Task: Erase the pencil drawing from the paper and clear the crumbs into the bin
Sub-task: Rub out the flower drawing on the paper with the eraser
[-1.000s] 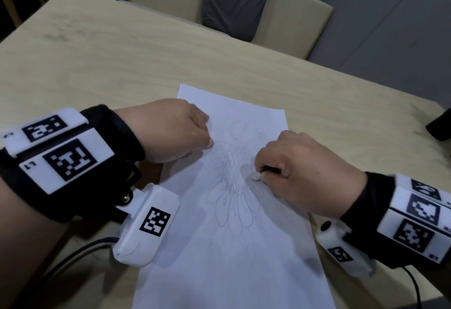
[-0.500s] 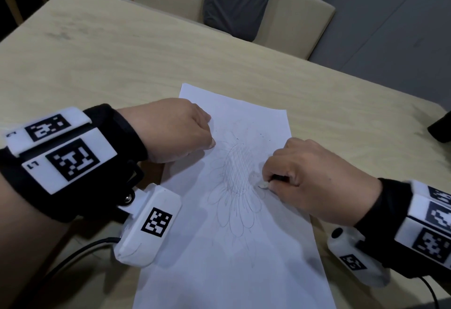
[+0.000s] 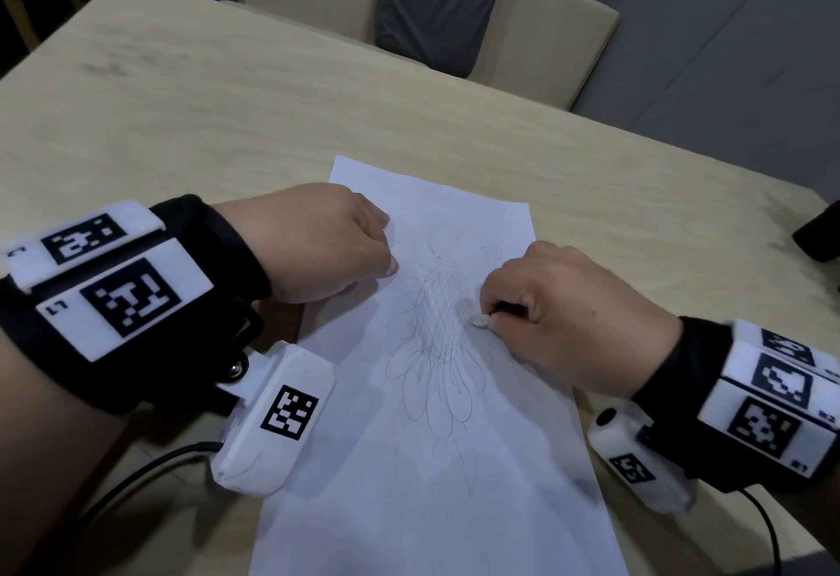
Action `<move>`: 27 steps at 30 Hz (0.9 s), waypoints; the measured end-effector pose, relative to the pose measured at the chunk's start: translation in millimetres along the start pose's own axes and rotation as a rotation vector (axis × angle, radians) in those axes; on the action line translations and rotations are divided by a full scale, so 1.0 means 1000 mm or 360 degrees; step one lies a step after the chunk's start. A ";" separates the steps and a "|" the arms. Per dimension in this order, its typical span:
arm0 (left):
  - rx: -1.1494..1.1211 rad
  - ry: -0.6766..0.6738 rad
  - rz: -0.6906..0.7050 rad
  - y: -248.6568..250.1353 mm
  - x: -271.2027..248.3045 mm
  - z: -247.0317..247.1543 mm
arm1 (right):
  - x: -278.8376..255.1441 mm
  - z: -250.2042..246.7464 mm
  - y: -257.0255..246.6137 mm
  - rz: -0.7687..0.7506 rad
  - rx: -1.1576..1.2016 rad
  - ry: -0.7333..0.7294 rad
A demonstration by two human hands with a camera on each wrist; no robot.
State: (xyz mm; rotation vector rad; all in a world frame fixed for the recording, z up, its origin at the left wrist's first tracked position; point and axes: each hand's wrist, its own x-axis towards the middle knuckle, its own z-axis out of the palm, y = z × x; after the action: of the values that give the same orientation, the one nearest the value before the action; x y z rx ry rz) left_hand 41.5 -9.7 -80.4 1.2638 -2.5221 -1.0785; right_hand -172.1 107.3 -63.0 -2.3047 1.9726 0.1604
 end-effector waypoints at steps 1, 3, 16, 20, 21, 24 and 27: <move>0.0000 0.0001 -0.0004 -0.001 0.000 0.000 | -0.002 0.000 0.001 -0.0008 0.0005 -0.0018; -0.0001 0.0006 0.0003 -0.003 0.002 0.001 | -0.005 0.000 0.001 -0.0014 0.0029 -0.0047; 0.0016 0.0010 0.0007 -0.001 0.001 0.000 | 0.002 -0.001 0.000 0.0041 -0.0097 -0.0010; 0.0025 -0.0005 0.0031 0.000 0.000 -0.001 | -0.006 -0.003 0.002 0.0022 -0.0062 -0.0077; 0.0029 -0.0006 0.0032 0.001 -0.001 -0.001 | -0.006 -0.003 0.002 0.0019 -0.0059 -0.0086; 0.0019 -0.0016 0.0031 0.002 -0.002 -0.002 | -0.001 -0.004 0.000 0.0058 -0.0100 -0.0028; 0.0014 -0.0012 -0.0004 0.003 -0.003 -0.001 | -0.002 -0.004 0.002 0.0045 -0.0111 -0.0048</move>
State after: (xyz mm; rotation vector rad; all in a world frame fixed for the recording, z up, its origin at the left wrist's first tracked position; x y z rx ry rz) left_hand 42.1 -7.3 -77.1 1.2680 -2.5342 -1.0764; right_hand -174.4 108.3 -58.9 -2.3019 2.0171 0.2688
